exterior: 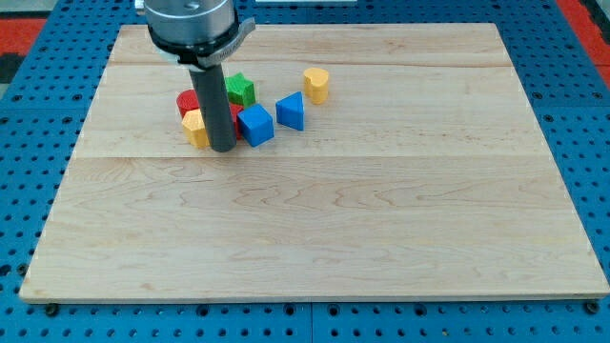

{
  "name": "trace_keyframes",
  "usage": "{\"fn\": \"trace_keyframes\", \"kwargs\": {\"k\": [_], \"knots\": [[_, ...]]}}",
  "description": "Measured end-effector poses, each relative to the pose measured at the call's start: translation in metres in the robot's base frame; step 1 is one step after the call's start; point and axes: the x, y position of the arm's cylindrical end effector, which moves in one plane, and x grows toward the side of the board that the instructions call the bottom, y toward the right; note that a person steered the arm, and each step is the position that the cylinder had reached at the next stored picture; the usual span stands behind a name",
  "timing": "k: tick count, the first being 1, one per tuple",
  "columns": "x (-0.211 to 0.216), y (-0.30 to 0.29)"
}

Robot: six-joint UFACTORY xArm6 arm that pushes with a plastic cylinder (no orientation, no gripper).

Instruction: Push the blue blocks and the yellow heart into a group of blocks

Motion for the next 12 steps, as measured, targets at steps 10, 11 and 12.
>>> {"fn": "trace_keyframes", "kwargs": {"k": [10,11,12], "knots": [[-0.111,0.128],[-0.1,0.092],[-0.091,0.08]]}}
